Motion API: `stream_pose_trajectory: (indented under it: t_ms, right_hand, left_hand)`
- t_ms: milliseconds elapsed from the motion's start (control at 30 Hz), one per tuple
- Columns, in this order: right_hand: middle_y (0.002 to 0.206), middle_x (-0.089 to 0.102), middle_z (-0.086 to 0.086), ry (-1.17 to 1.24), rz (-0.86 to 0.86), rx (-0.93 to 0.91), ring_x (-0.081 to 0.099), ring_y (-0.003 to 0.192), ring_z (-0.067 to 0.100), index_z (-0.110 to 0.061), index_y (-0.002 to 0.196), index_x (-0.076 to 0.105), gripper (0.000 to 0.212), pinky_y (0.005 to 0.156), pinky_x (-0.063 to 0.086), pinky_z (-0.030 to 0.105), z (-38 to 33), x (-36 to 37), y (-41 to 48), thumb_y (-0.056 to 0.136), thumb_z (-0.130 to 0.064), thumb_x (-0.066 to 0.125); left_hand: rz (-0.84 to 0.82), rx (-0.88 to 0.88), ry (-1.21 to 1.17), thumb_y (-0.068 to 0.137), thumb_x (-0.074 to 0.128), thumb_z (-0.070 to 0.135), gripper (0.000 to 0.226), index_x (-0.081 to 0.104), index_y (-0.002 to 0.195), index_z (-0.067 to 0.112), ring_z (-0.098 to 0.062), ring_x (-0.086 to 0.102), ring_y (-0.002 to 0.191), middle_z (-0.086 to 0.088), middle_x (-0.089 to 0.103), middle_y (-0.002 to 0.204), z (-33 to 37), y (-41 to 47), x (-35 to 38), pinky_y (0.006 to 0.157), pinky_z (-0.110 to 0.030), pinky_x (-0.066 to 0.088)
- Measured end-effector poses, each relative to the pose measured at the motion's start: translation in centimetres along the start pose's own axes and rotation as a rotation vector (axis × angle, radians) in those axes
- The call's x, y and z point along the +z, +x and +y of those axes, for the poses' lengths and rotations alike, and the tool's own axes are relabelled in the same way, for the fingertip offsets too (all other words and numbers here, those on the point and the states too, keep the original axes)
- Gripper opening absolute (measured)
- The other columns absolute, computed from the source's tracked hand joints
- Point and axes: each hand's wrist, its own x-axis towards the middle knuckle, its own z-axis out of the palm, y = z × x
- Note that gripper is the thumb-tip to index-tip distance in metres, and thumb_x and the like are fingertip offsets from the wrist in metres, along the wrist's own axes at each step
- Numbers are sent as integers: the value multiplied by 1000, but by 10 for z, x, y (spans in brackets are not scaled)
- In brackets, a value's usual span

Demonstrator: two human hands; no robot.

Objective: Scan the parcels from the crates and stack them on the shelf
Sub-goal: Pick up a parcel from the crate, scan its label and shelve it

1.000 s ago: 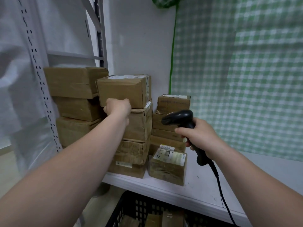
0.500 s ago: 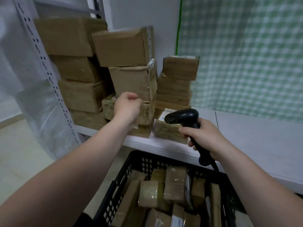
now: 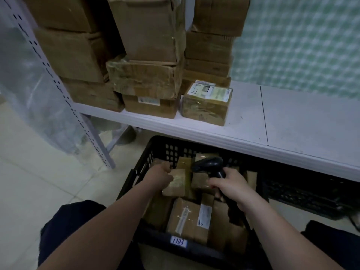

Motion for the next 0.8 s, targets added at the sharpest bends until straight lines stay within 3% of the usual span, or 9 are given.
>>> stream_pose_trajectory:
  t_ms: [67, 167, 233, 367, 400, 467, 567, 667, 800]
  right_hand:
    - [64, 60, 5, 17, -12, 28, 52, 48, 15, -12, 93, 61, 14, 44, 40, 26, 11, 8, 4, 82, -12, 70]
    - [72, 64, 7, 19, -29, 69, 54, 49, 15, -13, 93, 61, 14, 44, 40, 24, 22, 19, 10, 82, -13, 69]
    - [79, 66, 9, 18, -41, 93, 55, 52, 15, -14, 95, 61, 16, 45, 41, 25, 27, 25, 14, 82, -14, 69]
    - [85, 68, 8, 37, -70, 114, 57, 58, 15, -20, 96, 59, 18, 51, 44, 26, 34, 34, 20, 82, -15, 70]
    - [85, 67, 8, 43, -72, 118, 57, 58, 15, -20, 95, 59, 18, 51, 44, 26, 35, 36, 21, 82, -15, 70]
    - [84, 67, 8, 54, -67, 124, 57, 58, 16, -21, 94, 59, 19, 50, 44, 27, 37, 37, 22, 81, -15, 71]
    - [84, 66, 8, 85, -64, 121, 58, 59, 16, -19, 97, 60, 19, 51, 44, 28, 37, 35, 20, 82, -15, 71]
    - [87, 67, 9, 150, -61, 109, 59, 63, 16, -18, 100, 61, 20, 52, 44, 27, 35, 29, 15, 83, -15, 70]
    - [82, 63, 8, 275, -41, 100, 55, 60, 17, -13, 101, 62, 22, 51, 44, 27, 31, 23, 8, 81, -10, 70]
  left_hand:
    - [-24, -61, 89, 89, 60, 24, 46, 51, 132, 14, -27, 56, 112, -13, 55, 131, -15, 4, 11, 79, -31, 47]
    - [-64, -171, 227, 88, 56, 36, 64, 32, 144, 18, -40, 40, 128, -20, 35, 144, -39, 6, 24, 103, -47, 41]
    - [-124, -274, 271, 91, 55, 30, 69, 20, 149, 18, -42, 33, 133, -21, 26, 148, -55, 5, 30, 108, -50, 34]
    - [-167, -306, 257, 90, 57, 19, 94, -13, 153, 17, -32, 54, 114, -20, 49, 133, -79, 0, 40, 92, -42, 50]
    - [-130, -296, 257, 90, 57, 19, 92, -10, 153, 16, -30, 55, 113, -17, 52, 131, -81, -1, 41, 91, -41, 50]
    - [-47, -279, 235, 91, 56, 23, 77, 11, 152, 12, -30, 53, 117, -14, 53, 131, -78, -3, 39, 91, -41, 47]
    - [79, -249, 89, 87, 59, 31, 47, 50, 126, 6, -25, 56, 95, -9, 58, 106, -67, -4, 24, 77, -35, 50]
    - [231, -259, -40, 86, 58, 23, 37, 59, 119, 8, -23, 54, 87, -5, 57, 95, -60, -10, 2, 72, -32, 46]
    - [427, -254, -218, 85, 66, 24, 46, 59, 128, 10, -26, 56, 103, -9, 62, 116, -56, -30, -29, 81, -32, 44]
